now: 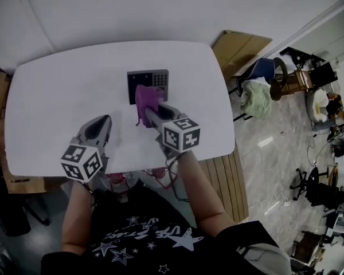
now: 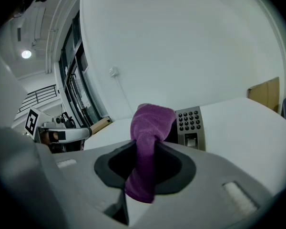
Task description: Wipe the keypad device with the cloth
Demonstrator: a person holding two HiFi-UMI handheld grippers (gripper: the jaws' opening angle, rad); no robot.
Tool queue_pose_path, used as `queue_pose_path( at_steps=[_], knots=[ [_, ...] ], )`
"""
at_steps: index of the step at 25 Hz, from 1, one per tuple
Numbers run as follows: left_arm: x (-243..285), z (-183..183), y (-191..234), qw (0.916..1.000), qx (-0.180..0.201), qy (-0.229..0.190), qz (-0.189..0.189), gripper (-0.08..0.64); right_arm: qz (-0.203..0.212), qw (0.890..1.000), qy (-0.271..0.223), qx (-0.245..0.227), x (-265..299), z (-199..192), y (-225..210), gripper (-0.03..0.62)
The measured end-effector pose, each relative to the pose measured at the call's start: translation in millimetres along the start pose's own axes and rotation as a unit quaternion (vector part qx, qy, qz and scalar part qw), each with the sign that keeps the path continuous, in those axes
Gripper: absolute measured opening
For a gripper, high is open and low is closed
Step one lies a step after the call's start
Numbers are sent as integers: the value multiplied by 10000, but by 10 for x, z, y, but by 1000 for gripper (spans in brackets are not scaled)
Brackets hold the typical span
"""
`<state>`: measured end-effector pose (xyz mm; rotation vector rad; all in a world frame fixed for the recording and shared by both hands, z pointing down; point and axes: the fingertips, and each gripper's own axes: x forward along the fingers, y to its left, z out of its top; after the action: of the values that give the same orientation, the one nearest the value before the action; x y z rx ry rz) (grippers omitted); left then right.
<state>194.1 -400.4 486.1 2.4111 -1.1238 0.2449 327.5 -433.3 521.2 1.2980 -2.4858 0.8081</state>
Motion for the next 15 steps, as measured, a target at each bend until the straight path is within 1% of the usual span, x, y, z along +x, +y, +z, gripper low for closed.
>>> queue_pose_path(
  at_steps=[6,15],
  knots=[
    [140,-12,157,9998,-126,-28,157,9,37,10000,81,-38,271,15,-107,98],
    [204,-47,364,9993,-262,-16,283,9,210,9993,200,-218,616,113,-73,98]
  ],
)
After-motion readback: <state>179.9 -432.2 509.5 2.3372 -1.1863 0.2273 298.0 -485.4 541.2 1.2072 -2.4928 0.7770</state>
